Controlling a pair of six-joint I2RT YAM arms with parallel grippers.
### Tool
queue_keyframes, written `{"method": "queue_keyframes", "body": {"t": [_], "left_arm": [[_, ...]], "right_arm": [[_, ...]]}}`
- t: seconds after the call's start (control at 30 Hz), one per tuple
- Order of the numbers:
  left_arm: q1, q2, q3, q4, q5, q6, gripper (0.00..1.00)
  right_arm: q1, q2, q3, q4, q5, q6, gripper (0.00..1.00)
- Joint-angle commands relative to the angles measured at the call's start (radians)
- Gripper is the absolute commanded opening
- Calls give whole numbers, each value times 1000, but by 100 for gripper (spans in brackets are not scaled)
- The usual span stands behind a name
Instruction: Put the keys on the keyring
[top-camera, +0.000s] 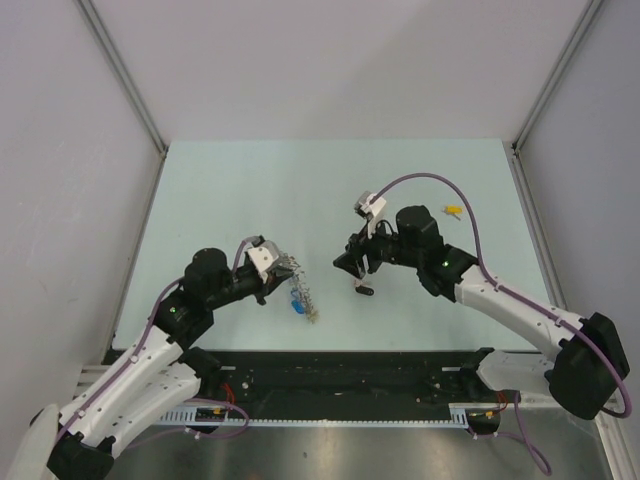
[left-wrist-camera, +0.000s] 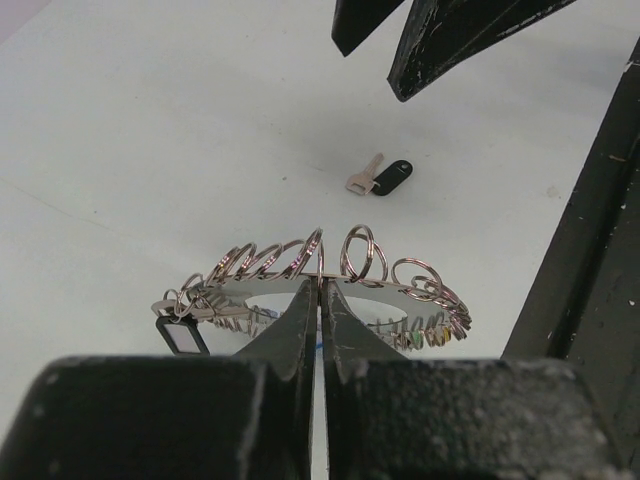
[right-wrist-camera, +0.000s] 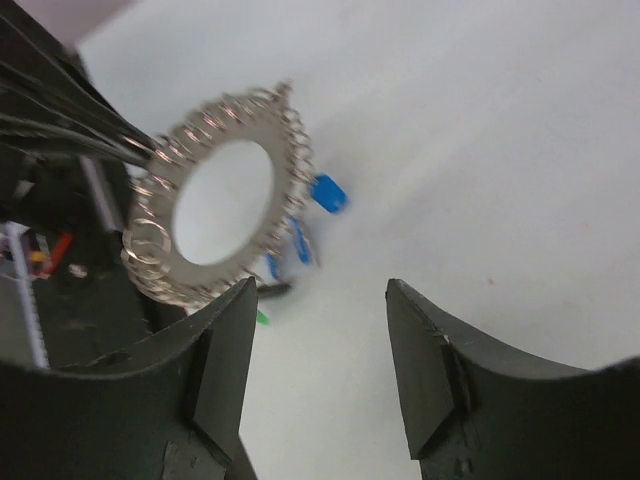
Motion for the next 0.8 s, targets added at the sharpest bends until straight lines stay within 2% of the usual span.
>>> {"method": "queue_keyframes", "body": {"t": [0.0,0.2,0.3,0.4,0.77], "left_arm": [[1,-10,6,86,64,14,4],[1,4,11,100,127,9,4],[1,2,9,102,124,6,4],[1,2,8,100,125,5,5],[1,21,18,90,168,9,5]], "right_arm": [[-3,4,-37,195,-190,196,61],[45,21,-77,316,-205,124,57],[50,49,-77,388,-265,157,50],[77,63,-77,419,-280,159,47],[148,37,-69,374,-240,-120,45]]}}
